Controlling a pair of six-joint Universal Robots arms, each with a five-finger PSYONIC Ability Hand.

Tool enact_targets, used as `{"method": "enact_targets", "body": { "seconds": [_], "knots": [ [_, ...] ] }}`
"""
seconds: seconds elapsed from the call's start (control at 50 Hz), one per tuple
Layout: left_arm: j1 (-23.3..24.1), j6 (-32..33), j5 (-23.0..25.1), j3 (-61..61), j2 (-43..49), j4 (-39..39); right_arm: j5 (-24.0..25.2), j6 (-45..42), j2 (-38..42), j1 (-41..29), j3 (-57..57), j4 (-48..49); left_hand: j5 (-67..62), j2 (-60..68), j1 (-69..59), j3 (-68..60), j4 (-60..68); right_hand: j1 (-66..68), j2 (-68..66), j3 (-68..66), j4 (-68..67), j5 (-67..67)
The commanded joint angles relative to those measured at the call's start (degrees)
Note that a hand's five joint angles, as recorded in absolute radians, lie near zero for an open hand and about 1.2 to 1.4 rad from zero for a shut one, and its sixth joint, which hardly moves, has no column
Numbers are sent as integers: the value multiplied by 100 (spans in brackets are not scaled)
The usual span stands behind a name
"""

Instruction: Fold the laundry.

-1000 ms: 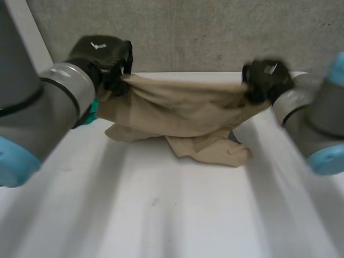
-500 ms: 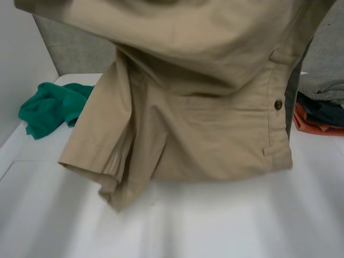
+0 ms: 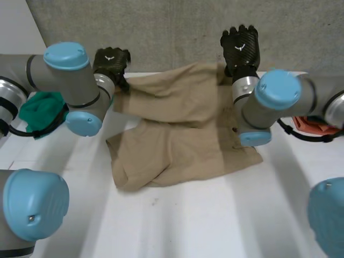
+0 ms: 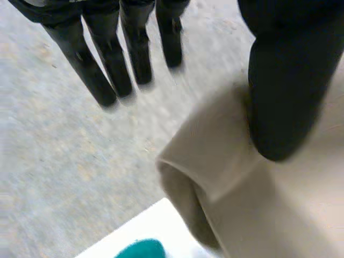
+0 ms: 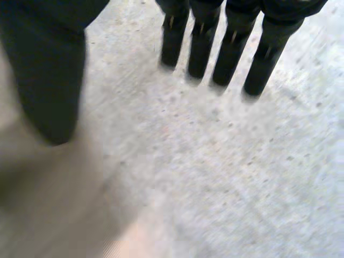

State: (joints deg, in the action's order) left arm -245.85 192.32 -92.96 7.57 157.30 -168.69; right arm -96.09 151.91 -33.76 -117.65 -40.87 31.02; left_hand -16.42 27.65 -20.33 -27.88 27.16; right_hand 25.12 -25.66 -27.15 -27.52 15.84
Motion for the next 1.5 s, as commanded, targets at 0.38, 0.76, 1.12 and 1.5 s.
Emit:
{"method": "enact_targets", "body": {
  "seconds": [0.38, 0.76, 1.12, 1.5],
  "knots": [
    [405, 156, -56, 5381, -4310, -131, 1478, -29, -2415, 638, -1448, -4437, 1642, -1765, 1033, 1788, -1716, -1512, 1566, 1715, 1752, -1584],
    [1285, 535, 543, 9148, -5439, 241, 2956, -1409, -3295, 1649, -4903, -4150, -1441, 1318, -2050, -1295, 1367, 1582, -1528, -1379, -1342, 1510],
    [1188, 1026, -617, 8560, -4139, -1473, 2991, -1032, -2425, 1518, -5423, -1293, 157, -280, -452, 303, -231, 725, -671, -522, -485, 652],
    [1303, 2205, -969, 8383, -3924, -2721, 2771, -759, -2344, 1394, -5114, -1439, -5358, 5235, -5967, -5212, 5284, 5488, -5434, -5285, -5248, 5416]
  ]
}}
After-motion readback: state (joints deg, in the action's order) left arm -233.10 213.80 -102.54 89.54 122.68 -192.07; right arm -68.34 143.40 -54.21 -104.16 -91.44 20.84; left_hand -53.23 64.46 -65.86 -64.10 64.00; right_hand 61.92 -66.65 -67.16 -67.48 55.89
